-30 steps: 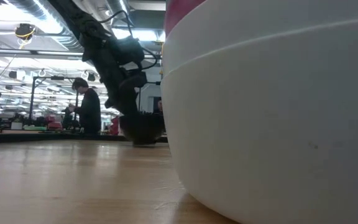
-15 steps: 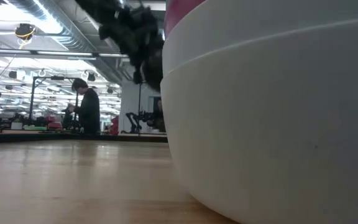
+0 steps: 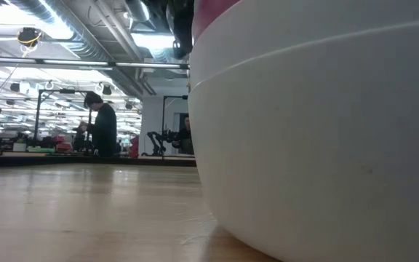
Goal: Nest bowls inside each other
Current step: Stack the red bowl on the black bowl
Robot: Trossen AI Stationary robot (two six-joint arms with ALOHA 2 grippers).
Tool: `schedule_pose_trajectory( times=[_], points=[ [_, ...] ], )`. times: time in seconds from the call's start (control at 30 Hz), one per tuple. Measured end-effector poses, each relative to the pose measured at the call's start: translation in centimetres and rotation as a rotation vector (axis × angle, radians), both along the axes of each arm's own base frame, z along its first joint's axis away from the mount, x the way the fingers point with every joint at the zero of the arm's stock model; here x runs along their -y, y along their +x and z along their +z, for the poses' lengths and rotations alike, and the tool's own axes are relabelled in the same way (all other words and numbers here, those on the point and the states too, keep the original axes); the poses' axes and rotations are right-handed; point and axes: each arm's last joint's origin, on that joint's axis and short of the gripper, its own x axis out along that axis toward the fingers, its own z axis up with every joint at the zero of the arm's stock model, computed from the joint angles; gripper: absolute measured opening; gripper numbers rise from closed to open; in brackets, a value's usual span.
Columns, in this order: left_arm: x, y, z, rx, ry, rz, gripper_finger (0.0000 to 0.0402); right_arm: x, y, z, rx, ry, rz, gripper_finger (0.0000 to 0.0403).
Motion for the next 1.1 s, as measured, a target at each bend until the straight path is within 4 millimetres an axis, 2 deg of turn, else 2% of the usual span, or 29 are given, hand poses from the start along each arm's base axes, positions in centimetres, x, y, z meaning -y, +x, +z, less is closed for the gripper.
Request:
schedule_pose_trajectory(
  times=[0.13,0.33,0.47,0.63,0.7,0.87,1.1],
  points=[
    [2.6,0.6,0.1,0.001,0.010,0.007,0.0000,0.0,0.0,0.0,0.000,0.000,0.000,0.0065],
    [6.2,2.8,-0.2,0.090,-0.054,0.017,0.0000,-0.1,0.0,-0.3,-0.024,0.017,0.038,0.0065],
    [8.1,4.4,-2.2,0.057,-0.106,0.030,0.0000,-0.3,0.0,-0.4,-0.033,0.034,0.095,0.0065],
    [10.0,6.1,-3.6,0.043,-0.143,0.036,0.0000,-0.4,0.0,-0.8,-0.067,0.046,0.117,0.0065],
    [10.9,6.9,-3.4,0.040,-0.141,0.019,0.0000,-0.5,0.0,-0.9,-0.080,0.050,0.120,0.0065],
    [12.9,8.2,-1.3,0.006,-0.120,-0.022,0.0000,-0.6,0.0,-1.2,-0.106,0.061,0.140,0.0065],
    [14.9,9.4,-1.4,-0.146,-0.035,0.016,0.0000,-0.6,-0.1,-1.4,-0.124,0.061,0.143,0.0065]
  ],
)
